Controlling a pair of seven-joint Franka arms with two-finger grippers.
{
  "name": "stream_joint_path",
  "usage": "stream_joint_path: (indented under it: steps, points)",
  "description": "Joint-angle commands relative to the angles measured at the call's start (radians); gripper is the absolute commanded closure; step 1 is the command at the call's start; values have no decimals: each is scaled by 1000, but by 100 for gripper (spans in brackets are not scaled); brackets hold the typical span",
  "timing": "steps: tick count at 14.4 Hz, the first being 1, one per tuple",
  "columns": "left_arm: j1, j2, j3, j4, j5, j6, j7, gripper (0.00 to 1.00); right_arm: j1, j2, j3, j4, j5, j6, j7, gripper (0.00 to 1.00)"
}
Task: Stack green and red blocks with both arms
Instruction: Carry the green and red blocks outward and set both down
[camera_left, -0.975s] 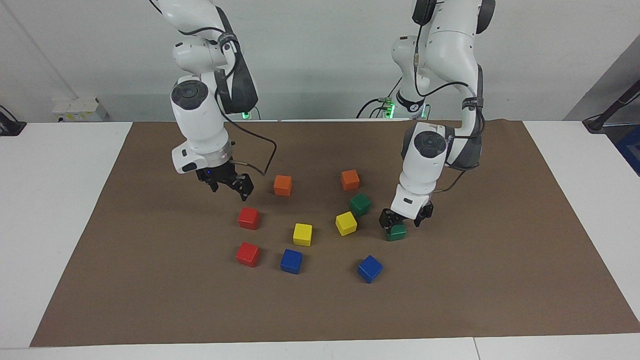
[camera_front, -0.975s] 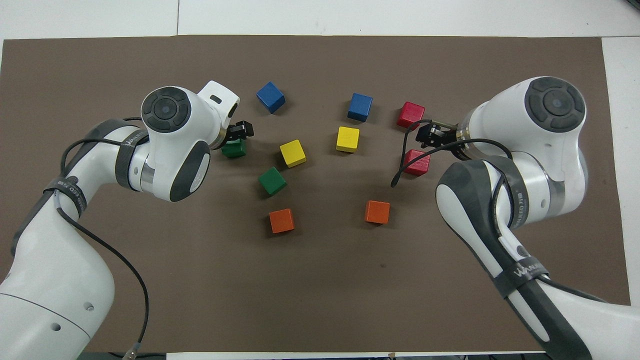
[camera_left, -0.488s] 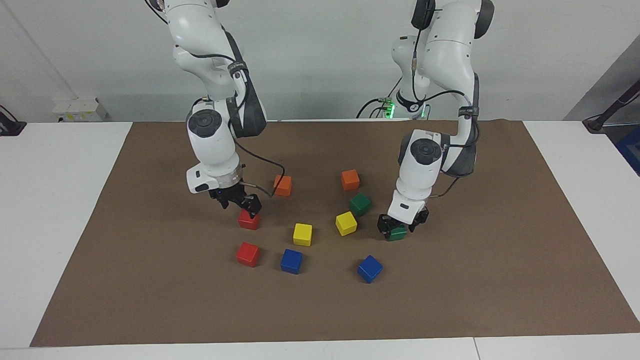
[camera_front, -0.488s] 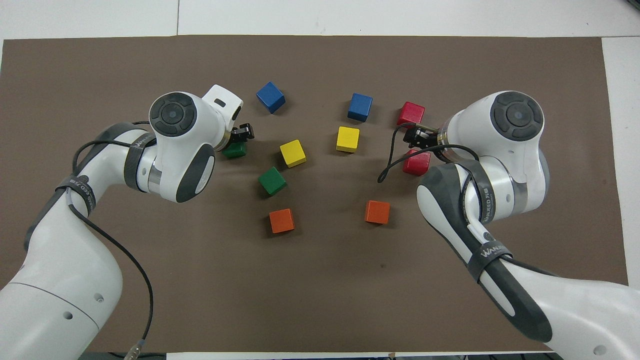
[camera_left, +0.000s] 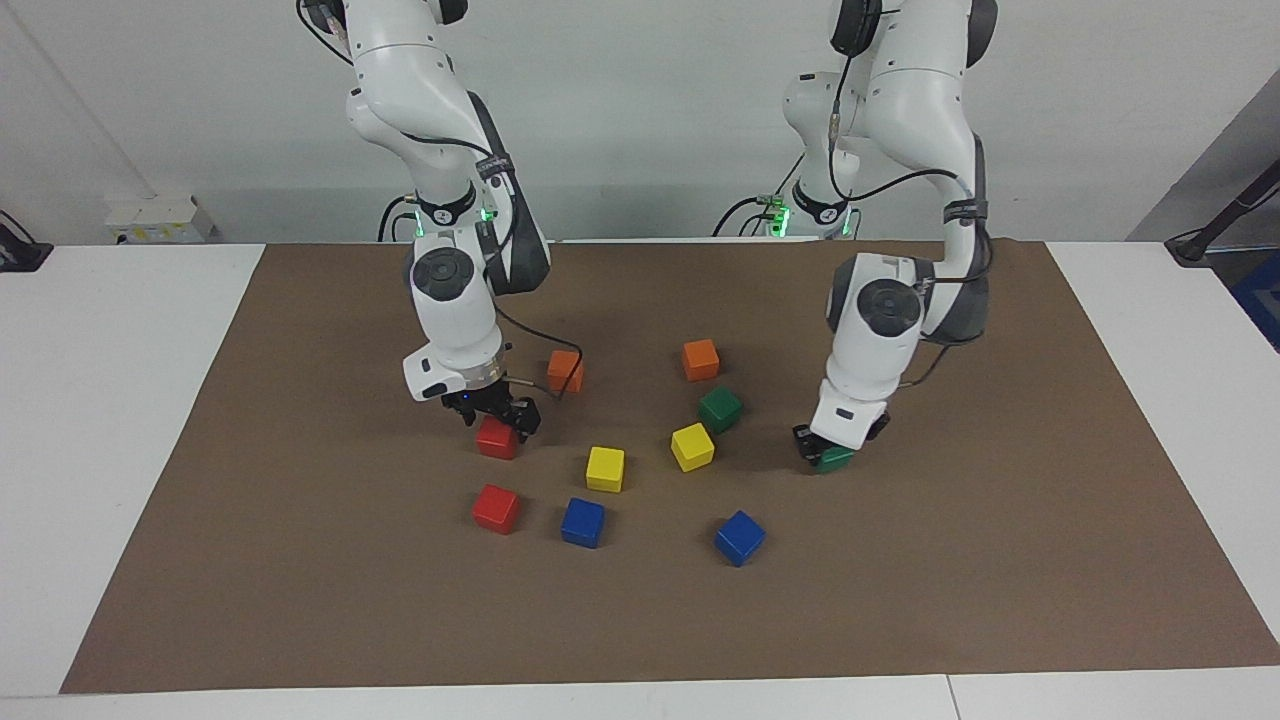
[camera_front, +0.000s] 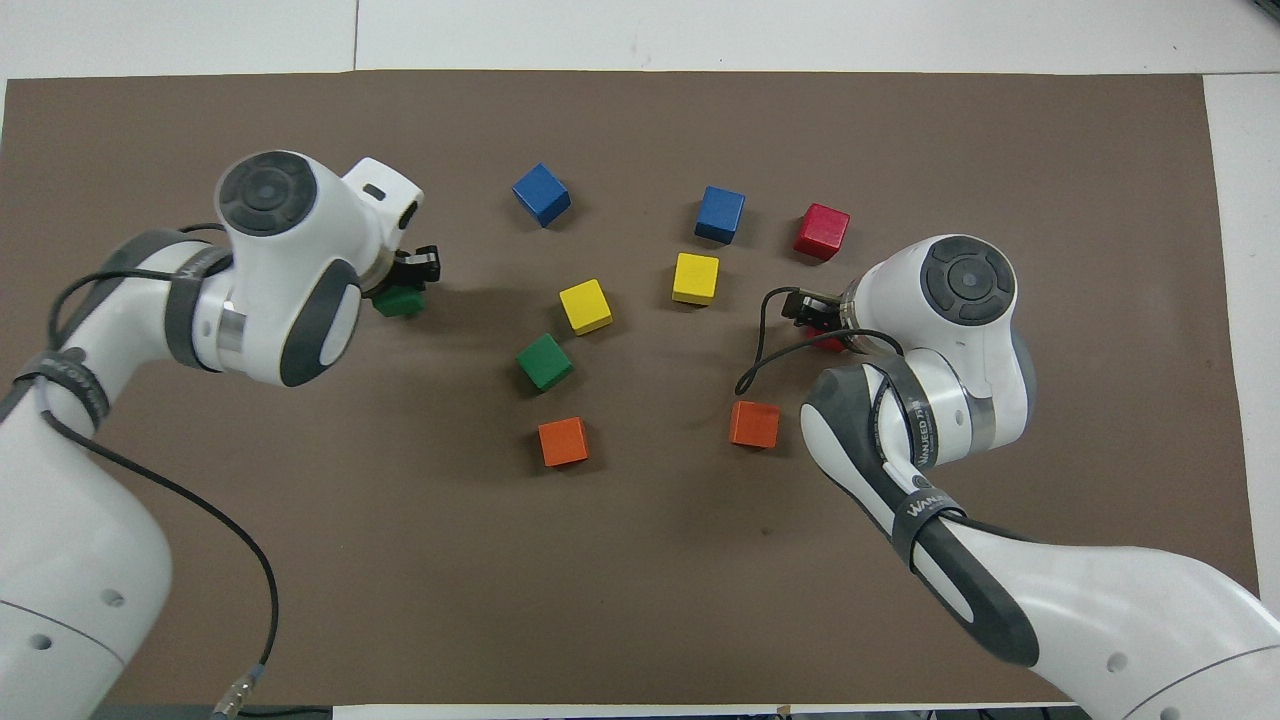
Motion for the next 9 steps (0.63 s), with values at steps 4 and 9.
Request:
stream_joint_path:
  steps: [4,9]
  points:
    - [199,-23,-11,-25,5,16,370,100,-2,21,-4,-4,16,39,-49,100]
    - [218,-15,-11,-65,-33,56,393,100,-60,-52,-11,3,5,-50,-173,100]
